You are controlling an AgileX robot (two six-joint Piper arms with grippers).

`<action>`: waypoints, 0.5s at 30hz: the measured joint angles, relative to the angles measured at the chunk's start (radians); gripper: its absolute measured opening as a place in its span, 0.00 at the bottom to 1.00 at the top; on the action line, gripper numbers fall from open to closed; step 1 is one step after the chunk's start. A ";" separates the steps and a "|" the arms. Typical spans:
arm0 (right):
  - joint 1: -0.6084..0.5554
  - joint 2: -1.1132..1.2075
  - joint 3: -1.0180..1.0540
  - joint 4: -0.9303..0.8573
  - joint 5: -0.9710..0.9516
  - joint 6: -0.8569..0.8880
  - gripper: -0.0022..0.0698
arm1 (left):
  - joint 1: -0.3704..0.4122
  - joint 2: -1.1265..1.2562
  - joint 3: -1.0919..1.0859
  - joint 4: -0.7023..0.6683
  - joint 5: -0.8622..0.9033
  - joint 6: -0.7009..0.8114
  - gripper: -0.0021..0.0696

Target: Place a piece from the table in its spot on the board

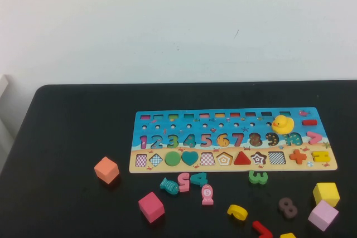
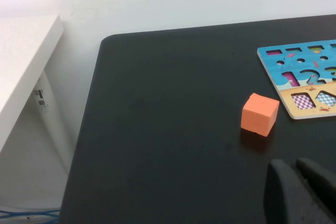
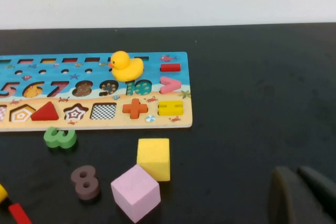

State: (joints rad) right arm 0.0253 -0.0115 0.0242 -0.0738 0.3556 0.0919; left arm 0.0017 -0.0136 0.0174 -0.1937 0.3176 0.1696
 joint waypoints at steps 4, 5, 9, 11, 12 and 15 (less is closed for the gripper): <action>0.000 0.000 0.000 -0.002 0.000 0.000 0.06 | 0.000 0.000 0.000 0.000 0.000 0.000 0.03; 0.000 0.000 0.000 -0.002 0.000 0.000 0.06 | 0.000 0.000 0.000 0.000 0.000 0.000 0.03; 0.000 0.000 0.000 0.064 -0.004 0.002 0.06 | 0.000 0.000 0.000 0.000 0.000 0.000 0.03; 0.000 0.000 0.000 0.173 -0.011 0.002 0.06 | 0.000 0.000 0.000 0.000 0.000 0.000 0.03; 0.000 0.000 0.000 0.236 -0.016 0.002 0.06 | 0.000 0.000 0.000 0.000 0.000 0.000 0.03; 0.000 0.000 0.000 0.631 -0.044 0.003 0.06 | 0.000 0.000 0.000 0.000 0.000 0.000 0.03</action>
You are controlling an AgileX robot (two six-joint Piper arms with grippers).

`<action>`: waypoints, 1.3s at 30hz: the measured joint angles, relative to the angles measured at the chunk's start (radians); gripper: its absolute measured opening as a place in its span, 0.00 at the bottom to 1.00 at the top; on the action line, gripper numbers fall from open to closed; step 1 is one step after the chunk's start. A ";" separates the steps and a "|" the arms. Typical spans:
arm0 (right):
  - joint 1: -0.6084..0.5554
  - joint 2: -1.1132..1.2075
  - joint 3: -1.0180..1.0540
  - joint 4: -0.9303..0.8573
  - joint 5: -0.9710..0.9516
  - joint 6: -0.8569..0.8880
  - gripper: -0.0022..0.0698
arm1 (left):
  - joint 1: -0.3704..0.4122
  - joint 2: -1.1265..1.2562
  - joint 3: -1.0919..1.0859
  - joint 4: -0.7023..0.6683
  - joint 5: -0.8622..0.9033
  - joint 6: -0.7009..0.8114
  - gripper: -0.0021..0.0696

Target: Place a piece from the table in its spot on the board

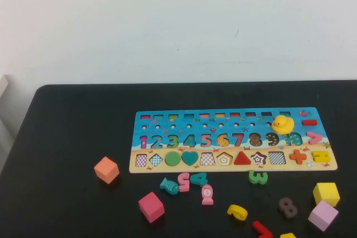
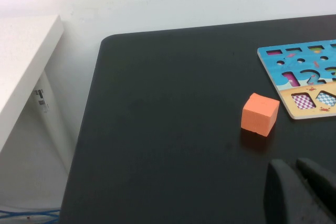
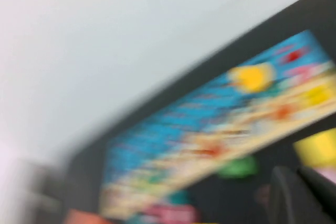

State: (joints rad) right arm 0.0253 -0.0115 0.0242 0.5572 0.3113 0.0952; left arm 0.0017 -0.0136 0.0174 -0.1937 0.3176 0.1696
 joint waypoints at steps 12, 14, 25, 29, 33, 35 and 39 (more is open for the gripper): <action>0.000 0.000 0.000 0.446 -0.127 -0.027 0.06 | 0.000 0.000 0.000 0.000 0.000 0.000 0.03; 0.000 0.000 0.000 0.450 -0.131 -0.095 0.06 | 0.000 0.000 0.000 0.000 0.000 0.000 0.03; 0.000 0.250 -0.276 0.219 0.157 -0.426 0.06 | 0.000 0.000 0.000 0.000 0.000 0.000 0.03; 0.000 0.466 -0.506 0.039 0.427 -0.445 0.06 | 0.000 0.000 0.000 0.000 0.000 0.000 0.03; 0.000 0.641 -0.684 -0.077 0.665 -0.453 0.06 | 0.000 0.000 0.000 0.000 0.000 0.000 0.03; 0.000 0.730 -0.749 -0.131 0.753 -0.453 0.06 | 0.000 0.000 0.000 0.000 0.000 0.000 0.03; 0.002 0.887 -0.817 -0.172 0.853 -0.453 0.06 | 0.000 0.000 0.000 0.000 0.000 0.000 0.03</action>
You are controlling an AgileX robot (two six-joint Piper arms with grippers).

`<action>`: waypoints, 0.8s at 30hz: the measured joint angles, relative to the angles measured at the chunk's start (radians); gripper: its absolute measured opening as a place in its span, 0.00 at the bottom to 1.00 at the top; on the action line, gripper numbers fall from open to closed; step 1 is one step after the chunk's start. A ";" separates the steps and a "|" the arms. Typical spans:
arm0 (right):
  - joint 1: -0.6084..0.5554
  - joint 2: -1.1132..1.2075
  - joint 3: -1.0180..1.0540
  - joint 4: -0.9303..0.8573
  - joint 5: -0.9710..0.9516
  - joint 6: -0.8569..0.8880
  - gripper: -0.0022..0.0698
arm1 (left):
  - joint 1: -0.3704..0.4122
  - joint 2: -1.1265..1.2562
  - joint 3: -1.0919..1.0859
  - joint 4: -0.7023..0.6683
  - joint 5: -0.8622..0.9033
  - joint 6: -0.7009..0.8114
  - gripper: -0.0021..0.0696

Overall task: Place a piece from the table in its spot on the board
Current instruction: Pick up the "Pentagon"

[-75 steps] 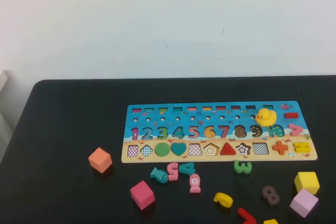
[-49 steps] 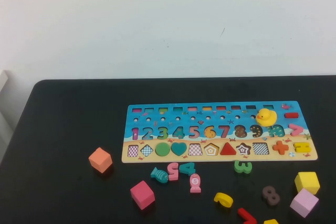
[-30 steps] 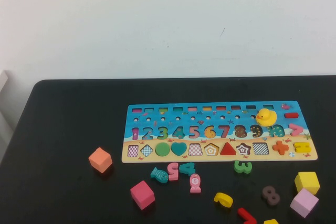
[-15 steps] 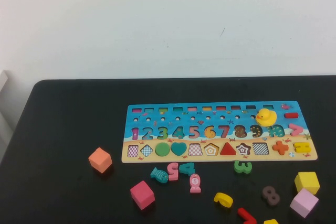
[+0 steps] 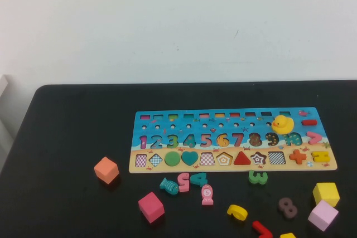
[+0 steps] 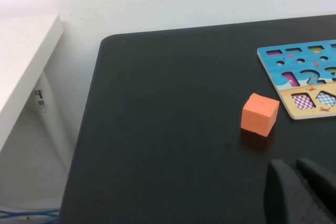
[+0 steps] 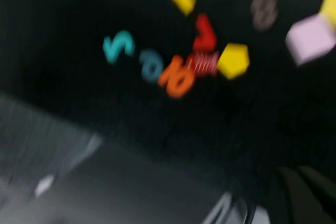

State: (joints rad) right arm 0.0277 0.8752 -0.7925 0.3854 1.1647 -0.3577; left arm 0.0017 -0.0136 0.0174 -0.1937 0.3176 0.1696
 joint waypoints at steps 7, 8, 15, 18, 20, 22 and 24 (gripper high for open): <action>0.243 0.234 -0.032 -0.121 0.036 0.046 0.06 | 0.000 0.000 0.000 0.000 0.000 0.000 0.03; 0.290 0.258 -0.032 -0.167 0.031 0.077 0.06 | 0.000 0.000 0.000 0.000 0.000 0.000 0.03; 0.488 0.378 -0.033 -0.385 -0.094 0.228 0.06 | 0.000 0.000 0.000 0.000 0.000 0.000 0.03; 0.499 0.414 -0.033 -0.391 -0.175 0.237 0.06 | 0.000 0.000 0.000 0.000 0.000 0.000 0.03; 0.499 0.438 -0.033 -0.397 -0.226 0.238 0.06 | 0.000 0.000 0.000 0.000 0.000 0.000 0.03; 0.499 0.461 -0.033 -0.395 -0.265 0.246 0.06 | 0.000 0.000 0.000 0.000 0.000 0.000 0.03; 0.499 0.485 -0.033 -0.378 -0.290 0.248 0.08 | 0.000 0.000 0.000 0.000 0.000 0.000 0.03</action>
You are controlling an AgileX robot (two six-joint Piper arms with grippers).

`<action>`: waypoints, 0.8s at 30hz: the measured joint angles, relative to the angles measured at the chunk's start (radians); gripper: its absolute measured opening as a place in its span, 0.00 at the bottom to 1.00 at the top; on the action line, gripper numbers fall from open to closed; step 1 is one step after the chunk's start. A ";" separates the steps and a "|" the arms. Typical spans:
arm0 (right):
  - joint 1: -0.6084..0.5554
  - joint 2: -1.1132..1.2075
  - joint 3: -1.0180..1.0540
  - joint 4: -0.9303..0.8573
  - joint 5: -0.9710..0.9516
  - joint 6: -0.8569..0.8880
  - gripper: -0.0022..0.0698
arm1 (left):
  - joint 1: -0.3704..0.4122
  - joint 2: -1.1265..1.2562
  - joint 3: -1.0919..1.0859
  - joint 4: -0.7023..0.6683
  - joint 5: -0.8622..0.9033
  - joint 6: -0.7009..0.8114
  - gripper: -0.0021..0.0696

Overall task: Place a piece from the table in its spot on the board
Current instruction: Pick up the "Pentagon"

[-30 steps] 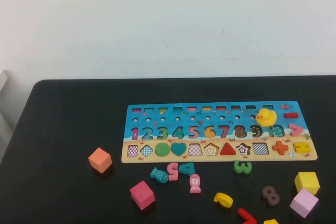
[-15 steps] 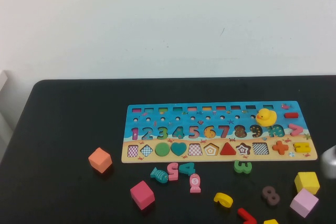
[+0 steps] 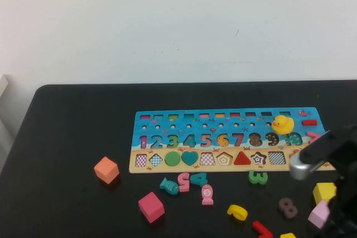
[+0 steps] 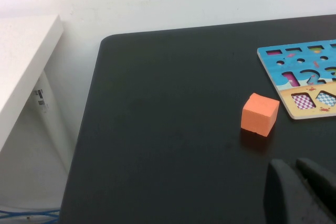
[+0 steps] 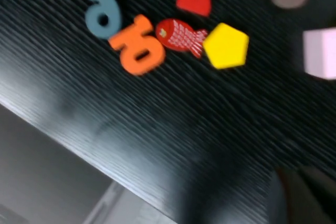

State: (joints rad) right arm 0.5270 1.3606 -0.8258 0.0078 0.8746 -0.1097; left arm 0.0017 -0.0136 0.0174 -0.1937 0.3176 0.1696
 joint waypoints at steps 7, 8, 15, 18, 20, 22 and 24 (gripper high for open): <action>0.000 0.096 -0.002 0.140 -0.115 0.000 0.56 | 0.000 0.000 0.000 0.000 0.000 0.000 0.03; 0.000 0.113 -0.002 0.157 -0.130 0.000 0.62 | 0.000 0.000 0.000 0.000 0.000 0.000 0.03; 0.000 0.245 -0.007 0.193 -0.207 0.075 0.73 | 0.000 0.000 0.000 0.000 0.000 0.000 0.03; 0.000 0.304 -0.007 0.193 -0.229 0.091 0.73 | 0.000 0.000 0.000 0.000 0.000 0.000 0.03; 0.000 0.345 -0.007 0.193 -0.236 0.095 0.73 | 0.000 0.000 0.000 0.000 0.000 0.000 0.03; 0.000 0.377 -0.008 0.193 -0.242 0.098 0.73 | 0.000 0.000 0.000 0.000 0.000 0.000 0.03; 0.000 0.408 -0.008 0.193 -0.256 0.098 0.73 | 0.000 0.000 0.000 0.000 0.000 0.000 0.03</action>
State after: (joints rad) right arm 0.5270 1.7686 -0.8336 0.2011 0.6184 -0.0114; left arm 0.0017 -0.0136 0.0174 -0.1937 0.3176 0.1696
